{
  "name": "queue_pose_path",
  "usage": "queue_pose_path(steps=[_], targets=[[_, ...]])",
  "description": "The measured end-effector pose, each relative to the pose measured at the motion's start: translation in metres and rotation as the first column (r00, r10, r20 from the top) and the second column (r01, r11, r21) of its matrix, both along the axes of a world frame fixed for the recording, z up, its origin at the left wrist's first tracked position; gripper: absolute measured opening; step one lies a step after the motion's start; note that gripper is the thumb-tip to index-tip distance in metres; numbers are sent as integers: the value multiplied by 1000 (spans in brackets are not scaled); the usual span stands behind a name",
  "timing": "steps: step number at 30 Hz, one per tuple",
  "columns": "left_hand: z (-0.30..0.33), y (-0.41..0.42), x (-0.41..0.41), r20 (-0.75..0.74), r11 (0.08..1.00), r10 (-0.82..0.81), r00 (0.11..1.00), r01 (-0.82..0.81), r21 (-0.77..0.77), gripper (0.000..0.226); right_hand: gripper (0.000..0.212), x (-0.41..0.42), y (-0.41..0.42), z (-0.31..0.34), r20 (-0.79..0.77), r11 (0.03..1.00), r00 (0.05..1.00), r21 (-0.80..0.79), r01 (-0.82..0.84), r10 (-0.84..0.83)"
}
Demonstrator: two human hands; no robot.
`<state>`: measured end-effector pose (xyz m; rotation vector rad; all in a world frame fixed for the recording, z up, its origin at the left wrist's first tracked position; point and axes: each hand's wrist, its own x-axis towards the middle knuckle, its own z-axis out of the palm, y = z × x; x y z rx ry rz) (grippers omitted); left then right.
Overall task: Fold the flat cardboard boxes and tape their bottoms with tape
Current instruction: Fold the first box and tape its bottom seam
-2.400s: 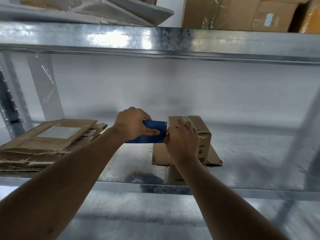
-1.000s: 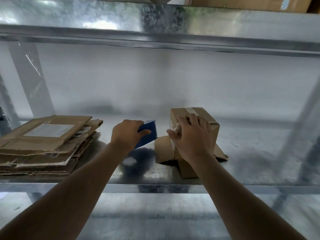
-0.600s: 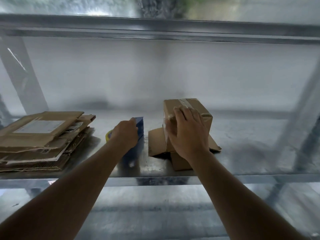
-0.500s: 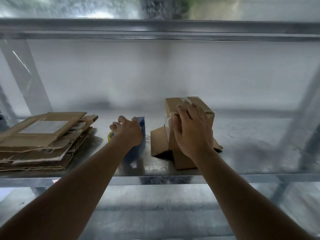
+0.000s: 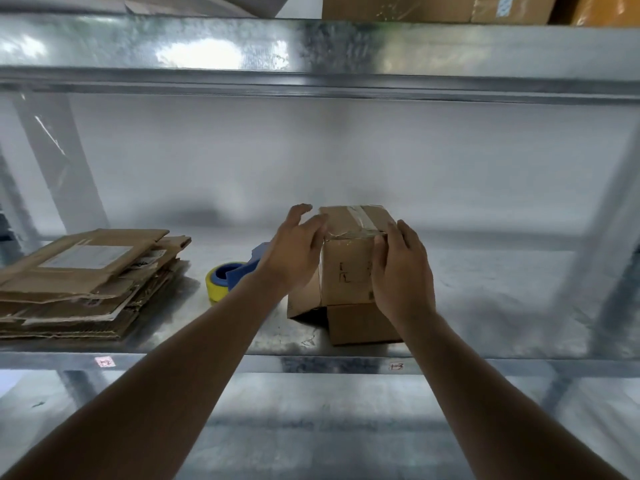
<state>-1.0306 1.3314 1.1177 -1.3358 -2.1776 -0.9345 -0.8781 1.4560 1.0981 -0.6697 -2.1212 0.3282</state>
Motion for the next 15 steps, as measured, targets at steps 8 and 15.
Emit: queue_pose_path(steps=[8,15], targets=[[-1,6,19,120,969,133,984,-155,195,19,37,7,10,-1,-76,983,994,-159,-91,79],[4,2,54,415,927,100,904,-236,291,18,53,10,11,-2,-68,954,991,-271,-128,114]])
